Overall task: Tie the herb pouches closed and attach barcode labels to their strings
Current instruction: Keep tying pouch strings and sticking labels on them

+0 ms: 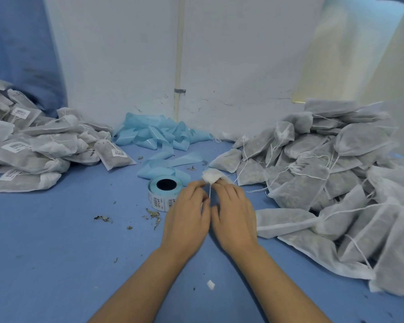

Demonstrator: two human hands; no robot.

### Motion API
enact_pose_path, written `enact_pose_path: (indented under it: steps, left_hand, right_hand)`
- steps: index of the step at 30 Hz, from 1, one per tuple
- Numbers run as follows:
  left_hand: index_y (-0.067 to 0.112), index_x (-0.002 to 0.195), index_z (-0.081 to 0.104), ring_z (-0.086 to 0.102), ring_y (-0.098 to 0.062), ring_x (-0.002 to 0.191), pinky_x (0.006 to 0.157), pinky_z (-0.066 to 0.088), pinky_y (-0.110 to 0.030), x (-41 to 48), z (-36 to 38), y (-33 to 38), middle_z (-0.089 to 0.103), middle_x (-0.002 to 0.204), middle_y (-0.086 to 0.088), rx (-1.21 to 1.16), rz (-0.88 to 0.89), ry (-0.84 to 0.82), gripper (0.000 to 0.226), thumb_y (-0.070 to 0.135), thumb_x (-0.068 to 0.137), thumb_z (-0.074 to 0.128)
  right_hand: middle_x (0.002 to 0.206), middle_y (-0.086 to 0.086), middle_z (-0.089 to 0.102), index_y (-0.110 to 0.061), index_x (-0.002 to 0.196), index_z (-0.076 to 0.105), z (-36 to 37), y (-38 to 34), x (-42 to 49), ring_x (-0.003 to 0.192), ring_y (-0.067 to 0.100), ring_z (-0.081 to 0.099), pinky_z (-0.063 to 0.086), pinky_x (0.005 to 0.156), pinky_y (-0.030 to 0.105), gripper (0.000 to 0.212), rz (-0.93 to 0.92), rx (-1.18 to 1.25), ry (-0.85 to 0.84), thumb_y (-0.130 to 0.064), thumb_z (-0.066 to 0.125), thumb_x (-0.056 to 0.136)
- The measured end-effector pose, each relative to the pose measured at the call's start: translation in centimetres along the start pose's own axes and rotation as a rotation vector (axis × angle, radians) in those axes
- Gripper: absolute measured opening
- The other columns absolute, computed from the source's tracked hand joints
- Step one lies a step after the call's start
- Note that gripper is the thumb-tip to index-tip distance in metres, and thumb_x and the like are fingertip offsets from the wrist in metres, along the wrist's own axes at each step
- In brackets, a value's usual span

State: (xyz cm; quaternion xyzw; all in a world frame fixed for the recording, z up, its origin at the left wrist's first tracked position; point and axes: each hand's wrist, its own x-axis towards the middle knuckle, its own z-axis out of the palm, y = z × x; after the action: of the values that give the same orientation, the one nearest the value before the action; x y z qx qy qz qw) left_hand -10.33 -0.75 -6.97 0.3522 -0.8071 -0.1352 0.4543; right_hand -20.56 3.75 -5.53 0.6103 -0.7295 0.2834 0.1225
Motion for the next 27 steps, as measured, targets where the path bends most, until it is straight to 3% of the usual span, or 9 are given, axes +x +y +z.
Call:
enact_pose_path:
  steps: [4,7,11,16,19,22,27]
  left_hand:
    - [0.01,0.082,0.054,0.051,0.012,0.095,0.07,0.039,-0.016,0.04,0.27,-0.23,0.027,0.14,0.04,-0.21,0.045,-0.101,0.015,0.01,0.095,0.047]
    - [0.0,0.086,0.057,0.034,0.03,0.111,0.084,0.029,0.002,0.29,0.32,-0.53,0.027,0.141,0.031,-0.372,0.058,-0.141,0.014,0.0,0.094,0.047]
    - [0.016,0.089,0.055,0.028,0.025,0.123,0.095,0.021,0.003,0.39,0.37,-0.63,0.034,0.135,0.027,-0.444,0.01,-0.152,0.018,0.002,0.096,0.046]
    - [0.02,0.094,0.054,0.043,0.007,0.117,0.095,0.029,-0.002,0.54,0.34,-0.51,0.048,0.132,0.007,-0.445,-0.077,-0.101,0.019,0.004,0.098,0.044]
    - [0.02,0.094,0.049,0.045,0.011,0.109,0.09,0.032,-0.004,0.56,0.24,-0.34,0.05,0.133,-0.005,-0.432,-0.084,-0.098,0.018,0.004,0.098,0.043]
    - [0.013,0.093,0.053,0.042,0.019,0.111,0.087,0.027,0.003,0.52,0.27,-0.3,0.045,0.14,-0.004,-0.419,-0.054,-0.094,0.013,0.004,0.098,0.043]
    - [0.006,0.093,0.057,0.044,-0.006,0.127,0.104,0.033,-0.017,0.44,0.23,-0.24,0.049,0.136,0.001,-0.495,-0.069,-0.115,0.013,0.002,0.097,0.045]
  right_hand:
    - [0.141,-0.002,0.049,-0.012,0.13,0.054,-0.05,0.0,-0.1,0.126,0.018,0.044,0.039,0.097,0.031,0.045,-0.009,0.015,0.036,-0.009,0.053,0.085]
    - [0.136,-0.002,0.055,-0.011,0.124,0.059,0.03,0.1,-0.16,0.124,0.02,0.047,0.041,0.093,0.033,0.043,-0.02,0.006,0.072,-0.006,0.055,0.082]
    - [0.128,0.0,0.06,-0.008,0.117,0.063,0.31,0.12,-0.15,0.124,0.023,0.049,0.045,0.092,0.037,0.041,-0.013,0.02,0.131,-0.001,0.057,0.077]
    - [0.138,0.004,0.053,-0.004,0.129,0.057,0.41,-0.09,-0.23,0.125,0.029,0.049,0.045,0.095,0.039,0.058,-0.031,0.058,0.198,0.006,0.06,0.072]
    - [0.141,0.005,0.051,-0.005,0.133,0.054,0.51,-0.23,-0.3,0.125,0.029,0.05,0.044,0.096,0.04,0.061,-0.067,0.09,0.215,0.004,0.059,0.073]
    - [0.142,0.002,0.05,-0.008,0.133,0.054,0.59,-0.14,-0.3,0.126,0.027,0.048,0.043,0.097,0.039,0.058,-0.062,0.104,0.197,0.003,0.058,0.076]
    - [0.14,-0.001,0.053,-0.01,0.133,0.054,0.76,0.24,-0.36,0.122,0.022,0.049,0.041,0.1,0.033,0.057,-0.073,0.178,0.207,0.005,0.056,0.078]
